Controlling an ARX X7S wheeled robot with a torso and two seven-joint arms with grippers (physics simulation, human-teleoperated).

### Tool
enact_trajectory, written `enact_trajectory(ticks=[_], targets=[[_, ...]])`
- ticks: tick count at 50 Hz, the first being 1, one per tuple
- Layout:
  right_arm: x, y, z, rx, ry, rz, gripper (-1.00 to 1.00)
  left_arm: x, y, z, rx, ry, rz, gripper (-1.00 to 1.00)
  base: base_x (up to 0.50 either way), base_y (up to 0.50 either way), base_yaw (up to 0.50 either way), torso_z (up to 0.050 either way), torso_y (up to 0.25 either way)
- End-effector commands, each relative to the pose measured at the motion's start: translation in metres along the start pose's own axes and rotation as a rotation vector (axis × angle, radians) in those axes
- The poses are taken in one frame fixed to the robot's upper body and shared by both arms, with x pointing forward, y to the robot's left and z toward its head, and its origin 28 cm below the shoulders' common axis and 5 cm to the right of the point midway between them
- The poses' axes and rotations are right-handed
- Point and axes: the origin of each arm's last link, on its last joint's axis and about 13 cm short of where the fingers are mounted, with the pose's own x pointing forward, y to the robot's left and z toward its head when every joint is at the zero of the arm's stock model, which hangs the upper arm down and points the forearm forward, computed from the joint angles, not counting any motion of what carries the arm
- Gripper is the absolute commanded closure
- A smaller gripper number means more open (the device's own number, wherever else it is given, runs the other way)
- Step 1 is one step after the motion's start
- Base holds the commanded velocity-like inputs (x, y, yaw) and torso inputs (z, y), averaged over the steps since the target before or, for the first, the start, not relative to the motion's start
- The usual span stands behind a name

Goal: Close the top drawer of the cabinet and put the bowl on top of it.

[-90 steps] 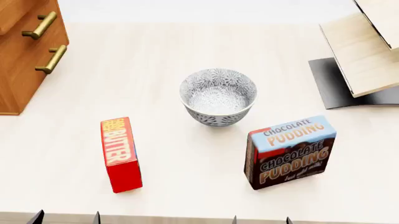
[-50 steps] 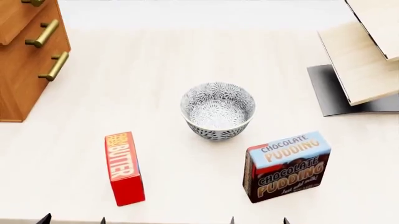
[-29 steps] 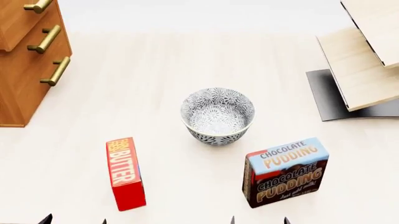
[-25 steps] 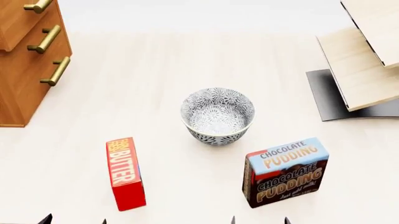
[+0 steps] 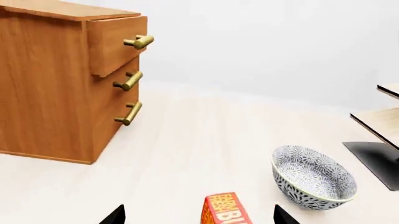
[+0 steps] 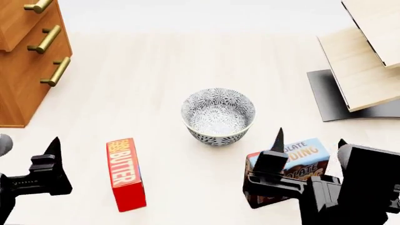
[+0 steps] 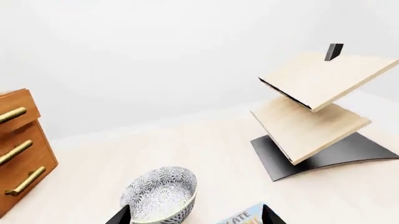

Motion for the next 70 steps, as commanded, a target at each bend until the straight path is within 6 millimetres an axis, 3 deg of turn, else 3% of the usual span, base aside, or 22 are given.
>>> enact_trajectory(ticks=[1,8,19,70], targets=[[-0.045,0.002,0.064,-0.172,-0.092,0.075,-1.0,-0.037,0.002,0.074,0.086,-0.123,-0.008,-1.0,0.0,0.0,0.0,0.0,0.0],[-0.055,-0.005,0.057,-0.156,-0.074,0.097,-1.0,-0.056,0.003,0.066,0.156,-0.189,-0.05,-1.0,0.0,0.0,0.0,0.0,0.0],[-0.061,-0.005,0.062,-0.133,-0.092,0.128,-1.0,-0.06,0.008,0.066,0.139,-0.207,-0.009,-1.0,0.04,0.0,0.0,0.0,0.0],[-0.071,-0.002,0.069,-0.129,-0.112,0.13,-1.0,-0.068,0.01,0.07,0.164,-0.203,0.007,-1.0,0.47,0.0,0.0,0.0,0.0]])
